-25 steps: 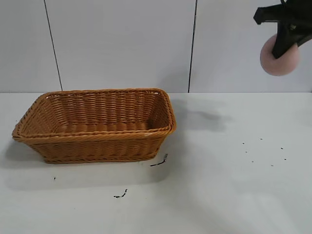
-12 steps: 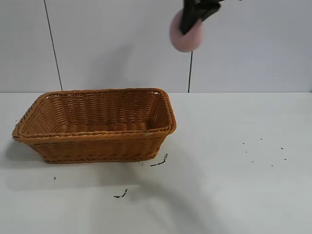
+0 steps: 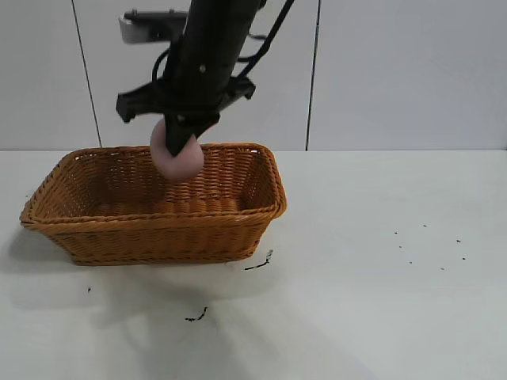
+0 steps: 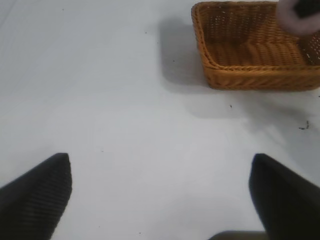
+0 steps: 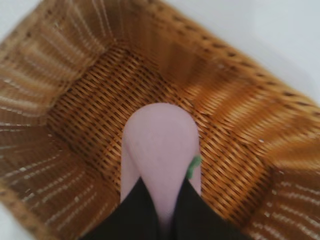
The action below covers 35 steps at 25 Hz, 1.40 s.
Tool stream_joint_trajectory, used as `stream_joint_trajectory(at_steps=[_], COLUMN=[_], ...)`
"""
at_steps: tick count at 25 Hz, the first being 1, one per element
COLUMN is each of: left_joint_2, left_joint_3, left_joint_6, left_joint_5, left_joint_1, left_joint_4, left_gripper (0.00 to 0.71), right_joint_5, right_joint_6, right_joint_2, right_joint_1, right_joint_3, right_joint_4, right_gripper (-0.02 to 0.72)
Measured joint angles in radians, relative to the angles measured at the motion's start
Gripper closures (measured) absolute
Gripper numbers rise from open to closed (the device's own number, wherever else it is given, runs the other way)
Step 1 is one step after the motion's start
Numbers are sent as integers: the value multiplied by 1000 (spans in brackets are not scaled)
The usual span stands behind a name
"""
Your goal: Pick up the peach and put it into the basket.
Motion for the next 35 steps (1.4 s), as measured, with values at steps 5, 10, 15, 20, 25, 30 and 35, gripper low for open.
stream_joint_trajectory(at_steps=[5, 10, 15, 20, 25, 30, 35], left_joint_2=[0, 0, 0, 0, 0, 0, 0], left_joint_3=[0, 0, 0, 0, 0, 0, 0], left_joint_6=[0, 0, 0, 0, 0, 0, 0], left_joint_5=[0, 0, 0, 0, 0, 0, 0], left_joint_1=[0, 0, 0, 0, 0, 0, 0], left_joint_4=[0, 0, 0, 0, 0, 0, 0], left_gripper=[17, 17, 17, 17, 17, 17, 17], right_joint_5=[8, 71, 190, 294, 348, 395, 396], right_joint_6=[0, 1, 28, 35, 50, 52, 52], right_joint_2=[1, -23, -65, -88, -91, -91, -91], right_joint_1=[0, 0, -5, -53, -183, -368, -512], right_joint_3=[-19, -101, -247, -372, -396, -396, -396], right_joint_4=[0, 1, 4, 5, 6, -2, -4], right_gripper=[168, 23, 15, 15, 10, 8, 8])
